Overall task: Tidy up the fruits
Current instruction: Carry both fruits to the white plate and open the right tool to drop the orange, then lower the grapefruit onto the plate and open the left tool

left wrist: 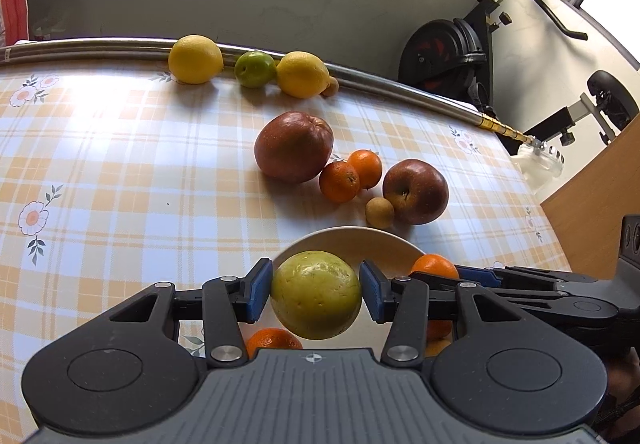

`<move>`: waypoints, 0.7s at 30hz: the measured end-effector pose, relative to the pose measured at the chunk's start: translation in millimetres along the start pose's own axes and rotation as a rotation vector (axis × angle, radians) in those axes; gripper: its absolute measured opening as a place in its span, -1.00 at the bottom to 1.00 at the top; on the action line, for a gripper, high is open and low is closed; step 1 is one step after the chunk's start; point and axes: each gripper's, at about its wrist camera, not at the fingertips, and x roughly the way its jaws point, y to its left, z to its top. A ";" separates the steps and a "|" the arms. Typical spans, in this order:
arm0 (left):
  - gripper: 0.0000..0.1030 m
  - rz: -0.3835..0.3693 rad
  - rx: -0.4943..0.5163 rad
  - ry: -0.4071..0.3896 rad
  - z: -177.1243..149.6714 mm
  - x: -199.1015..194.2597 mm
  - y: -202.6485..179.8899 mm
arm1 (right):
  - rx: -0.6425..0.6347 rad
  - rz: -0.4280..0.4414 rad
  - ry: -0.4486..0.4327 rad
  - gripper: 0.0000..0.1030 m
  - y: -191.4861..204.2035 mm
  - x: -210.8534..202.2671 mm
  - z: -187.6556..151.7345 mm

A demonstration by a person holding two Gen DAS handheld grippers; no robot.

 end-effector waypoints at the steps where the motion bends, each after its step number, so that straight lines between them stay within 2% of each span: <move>1: -0.02 0.001 -0.001 0.005 0.0 1.9 0.6 | -0.008 -0.003 -0.001 -0.20 1.1 0.9 -0.2; 11: -0.02 0.004 -0.005 0.034 -0.7 12.6 3.7 | -0.035 -0.018 -0.011 -0.20 4.4 6.1 -1.3; 21: -0.03 0.010 -0.008 0.016 -0.9 10.3 3.5 | -0.006 -0.013 -0.046 -0.20 1.3 -5.0 -1.7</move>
